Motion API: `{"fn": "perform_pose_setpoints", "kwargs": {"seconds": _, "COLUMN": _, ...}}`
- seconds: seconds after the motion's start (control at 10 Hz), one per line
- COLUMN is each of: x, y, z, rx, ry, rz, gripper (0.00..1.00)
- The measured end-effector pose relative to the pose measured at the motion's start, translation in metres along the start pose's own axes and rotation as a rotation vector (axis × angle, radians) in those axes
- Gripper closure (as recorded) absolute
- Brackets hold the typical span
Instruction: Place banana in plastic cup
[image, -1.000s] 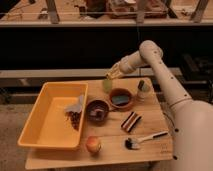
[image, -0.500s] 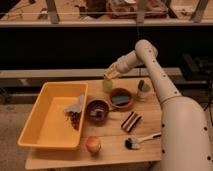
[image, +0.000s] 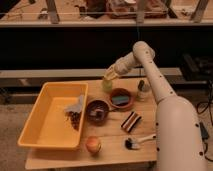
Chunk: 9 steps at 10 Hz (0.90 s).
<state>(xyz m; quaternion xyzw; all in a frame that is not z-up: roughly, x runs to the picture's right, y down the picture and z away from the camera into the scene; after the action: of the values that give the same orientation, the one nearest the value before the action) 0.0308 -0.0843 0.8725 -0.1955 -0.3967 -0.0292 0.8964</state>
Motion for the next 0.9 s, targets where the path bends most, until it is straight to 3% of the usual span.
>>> {"fn": "perform_pose_setpoints", "kwargs": {"seconds": 0.9, "x": 0.016, "y": 0.005, "z": 0.024, "rx": -0.028, "ry": 0.008, "rz": 0.029, "gripper": 1.0}}
